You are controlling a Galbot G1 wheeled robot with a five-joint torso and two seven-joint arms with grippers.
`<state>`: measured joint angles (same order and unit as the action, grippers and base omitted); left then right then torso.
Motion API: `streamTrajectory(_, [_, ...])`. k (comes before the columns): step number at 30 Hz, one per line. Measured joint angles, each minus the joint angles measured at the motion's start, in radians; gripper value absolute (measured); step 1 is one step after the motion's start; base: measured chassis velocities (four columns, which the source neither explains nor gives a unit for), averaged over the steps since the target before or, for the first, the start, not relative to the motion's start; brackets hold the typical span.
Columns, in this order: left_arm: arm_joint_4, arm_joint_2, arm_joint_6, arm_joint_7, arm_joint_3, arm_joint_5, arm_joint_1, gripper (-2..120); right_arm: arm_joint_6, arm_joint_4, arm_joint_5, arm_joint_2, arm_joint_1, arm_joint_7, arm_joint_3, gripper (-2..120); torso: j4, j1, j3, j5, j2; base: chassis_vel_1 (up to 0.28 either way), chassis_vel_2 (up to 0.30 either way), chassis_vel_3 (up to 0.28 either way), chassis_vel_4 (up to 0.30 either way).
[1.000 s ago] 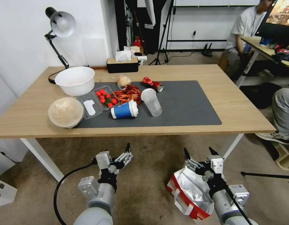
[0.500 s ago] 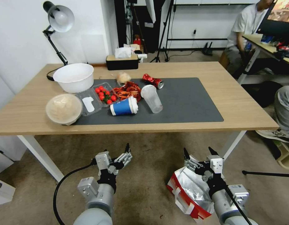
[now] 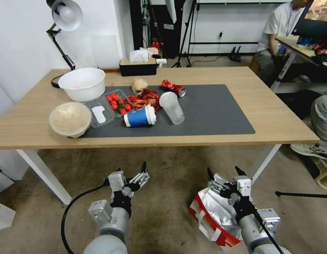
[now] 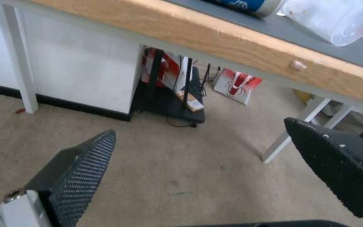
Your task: Pick up the food delivery bag from the floor and place it on the table.
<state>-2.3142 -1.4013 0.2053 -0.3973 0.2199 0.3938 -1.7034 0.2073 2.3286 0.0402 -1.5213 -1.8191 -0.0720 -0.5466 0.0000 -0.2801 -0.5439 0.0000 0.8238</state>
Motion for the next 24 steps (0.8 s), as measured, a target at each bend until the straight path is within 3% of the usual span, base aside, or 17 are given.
streamTrajectory(24, [-0.002,-0.001,-0.001,0.0,0.001,-0.002,-0.003,100,-0.006,0.005,0.006,0.002,-0.003,-0.007,-0.003,100,0.0,0.045,0.063,0.0,-0.109,0.0,0.0,0.0,0.0])
